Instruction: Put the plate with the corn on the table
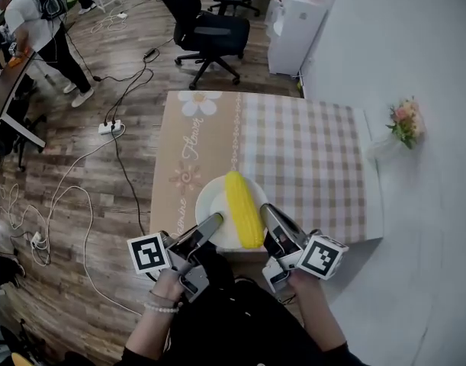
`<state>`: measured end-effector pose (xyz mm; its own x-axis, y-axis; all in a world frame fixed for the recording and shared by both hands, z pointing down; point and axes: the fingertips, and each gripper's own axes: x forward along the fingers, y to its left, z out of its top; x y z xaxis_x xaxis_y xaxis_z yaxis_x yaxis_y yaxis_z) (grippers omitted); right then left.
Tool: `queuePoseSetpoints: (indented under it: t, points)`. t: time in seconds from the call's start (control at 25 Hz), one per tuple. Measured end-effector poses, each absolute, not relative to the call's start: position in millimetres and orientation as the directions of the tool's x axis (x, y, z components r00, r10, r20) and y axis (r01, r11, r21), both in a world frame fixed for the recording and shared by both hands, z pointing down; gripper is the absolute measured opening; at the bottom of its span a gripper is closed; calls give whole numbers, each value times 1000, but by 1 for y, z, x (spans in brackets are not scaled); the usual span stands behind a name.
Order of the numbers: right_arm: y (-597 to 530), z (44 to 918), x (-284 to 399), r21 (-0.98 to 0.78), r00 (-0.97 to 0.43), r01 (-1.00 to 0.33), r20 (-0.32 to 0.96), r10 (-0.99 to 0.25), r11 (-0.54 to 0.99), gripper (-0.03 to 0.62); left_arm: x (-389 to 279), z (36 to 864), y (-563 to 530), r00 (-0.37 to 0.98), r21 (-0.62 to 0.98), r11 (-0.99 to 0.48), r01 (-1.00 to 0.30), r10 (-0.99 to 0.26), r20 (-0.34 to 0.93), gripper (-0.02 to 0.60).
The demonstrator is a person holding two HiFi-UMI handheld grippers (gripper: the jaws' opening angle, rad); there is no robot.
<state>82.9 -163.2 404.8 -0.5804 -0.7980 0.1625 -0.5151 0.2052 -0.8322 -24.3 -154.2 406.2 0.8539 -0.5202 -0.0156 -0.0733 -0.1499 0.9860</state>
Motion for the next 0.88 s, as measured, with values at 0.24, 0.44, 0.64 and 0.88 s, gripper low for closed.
queuePoseSetpoints:
  t: [0.24, 0.44, 0.64, 0.88]
  points:
    - [-188, 404, 77, -843, -569, -498, 140, -810, 204, 69, -24, 410, -181, 873, 983, -163, -84, -488, -6, 32]
    - [-205, 417, 48, -824, -532, -545, 196, -823, 156, 69, -61, 417, -202, 882, 985, -156, -79, -471, -4, 32]
    - [-218, 421, 38, -820, -516, -555, 209, -831, 139, 69, -72, 420, -216, 889, 985, -157, -76, -458, -4, 32]
    - [-230, 417, 27, -830, -534, -533, 178, -826, 166, 69, -74, 427, -226, 895, 986, -145, -76, -446, 3, 32]
